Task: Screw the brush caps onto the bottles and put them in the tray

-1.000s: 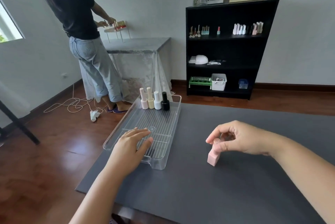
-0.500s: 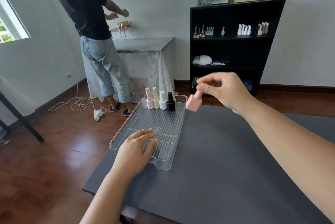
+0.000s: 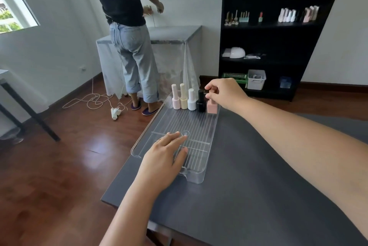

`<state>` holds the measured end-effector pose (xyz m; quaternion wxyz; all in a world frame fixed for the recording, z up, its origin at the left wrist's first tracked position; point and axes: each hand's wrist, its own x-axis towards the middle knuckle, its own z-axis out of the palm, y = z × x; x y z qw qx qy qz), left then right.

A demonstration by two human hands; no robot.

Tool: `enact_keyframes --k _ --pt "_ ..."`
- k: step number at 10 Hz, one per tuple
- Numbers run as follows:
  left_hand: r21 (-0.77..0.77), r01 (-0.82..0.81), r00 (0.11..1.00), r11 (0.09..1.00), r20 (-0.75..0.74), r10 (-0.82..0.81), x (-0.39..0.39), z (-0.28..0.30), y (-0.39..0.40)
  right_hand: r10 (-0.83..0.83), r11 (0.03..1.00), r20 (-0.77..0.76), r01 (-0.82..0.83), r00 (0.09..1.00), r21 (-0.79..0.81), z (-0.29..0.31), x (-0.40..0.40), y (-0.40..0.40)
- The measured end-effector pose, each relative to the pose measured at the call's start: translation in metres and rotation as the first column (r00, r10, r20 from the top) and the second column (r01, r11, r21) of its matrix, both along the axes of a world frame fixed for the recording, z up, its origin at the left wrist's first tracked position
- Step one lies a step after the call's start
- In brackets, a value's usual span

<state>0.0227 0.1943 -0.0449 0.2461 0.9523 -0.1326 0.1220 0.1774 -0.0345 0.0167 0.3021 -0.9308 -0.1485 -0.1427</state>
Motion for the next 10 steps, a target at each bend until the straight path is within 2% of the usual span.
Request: enact_keyframes --k 4,8,9,10 --pt "0.007 -0.007 1.000 1.000 0.014 0.007 -0.001 0.000 -0.001 -0.077 0.997 0.052 0.076 0.996 0.032 -0.017 0.016 -0.001" --pt "0.017 0.003 1.000 1.000 0.010 -0.003 -0.003 0.004 -0.002 -0.049 0.996 0.028 0.046 0.998 0.071 -0.017 0.012 0.004" --pt "0.012 -0.005 1.000 1.000 0.022 0.005 -0.004 0.003 -0.002 -0.058 0.994 0.069 0.051 0.996 0.098 -0.017 0.002 0.001" --pt "0.022 -0.032 0.999 0.999 0.036 0.031 -0.006 0.004 -0.002 -0.056 0.981 0.167 0.023 0.984 0.194 -0.019 -0.015 -0.007"
